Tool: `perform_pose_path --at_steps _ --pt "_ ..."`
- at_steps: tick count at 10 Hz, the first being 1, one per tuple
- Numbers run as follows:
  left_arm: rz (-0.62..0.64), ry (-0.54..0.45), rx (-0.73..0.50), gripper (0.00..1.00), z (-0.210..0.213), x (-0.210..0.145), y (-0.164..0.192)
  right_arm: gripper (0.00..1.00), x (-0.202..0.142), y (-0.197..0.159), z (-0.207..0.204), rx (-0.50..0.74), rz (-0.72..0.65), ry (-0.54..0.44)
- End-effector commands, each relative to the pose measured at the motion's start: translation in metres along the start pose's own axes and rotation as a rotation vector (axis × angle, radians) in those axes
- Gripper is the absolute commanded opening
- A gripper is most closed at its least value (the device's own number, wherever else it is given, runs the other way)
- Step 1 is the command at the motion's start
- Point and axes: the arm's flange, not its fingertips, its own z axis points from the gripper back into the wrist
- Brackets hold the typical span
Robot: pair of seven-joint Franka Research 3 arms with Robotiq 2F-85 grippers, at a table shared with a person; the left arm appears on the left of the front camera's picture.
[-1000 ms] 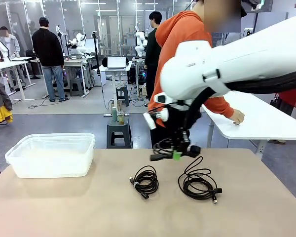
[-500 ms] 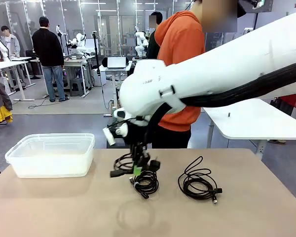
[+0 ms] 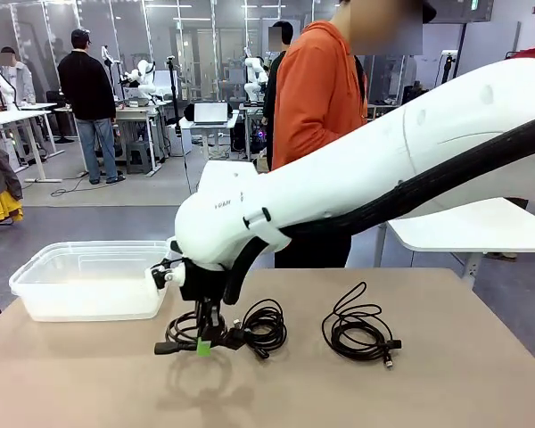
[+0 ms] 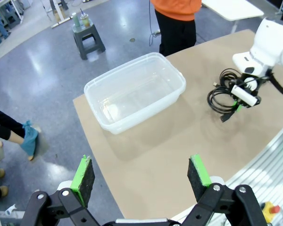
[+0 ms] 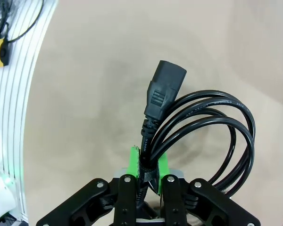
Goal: Organize and store the cables.
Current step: Place the Power Cable into the Organizing box.
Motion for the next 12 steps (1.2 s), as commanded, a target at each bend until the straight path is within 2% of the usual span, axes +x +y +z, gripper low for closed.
perform_pose_path --at_steps 1,3,6,7,11,12 --pt "-0.01 -0.001 -0.001 1.0 0.001 0.0 0.0 0.0 0.012 -0.001 -0.015 -0.013 -0.034 0.026" --pt "-0.01 -0.001 -0.001 1.0 0.001 0.0 0.0 0.0 0.007 -0.004 -0.018 0.005 -0.056 -0.01" --pt "-0.01 -0.001 -0.001 1.0 0.001 0.0 0.0 0.0 0.002 -0.005 -0.026 0.011 -0.081 -0.01" --pt "-0.01 -0.001 -0.001 1.0 0.001 0.0 0.0 0.32 0.0 -0.005 -0.025 0.023 -0.081 -0.013" --pt "-0.01 -0.001 -0.001 1.0 0.001 0.0 0.0 0.97 -0.003 -0.001 -0.02 0.019 -0.069 -0.008" --pt "-0.01 -0.001 -0.001 1.0 0.001 0.0 0.0 1.0 -0.008 -0.002 -0.015 0.021 -0.077 -0.011"
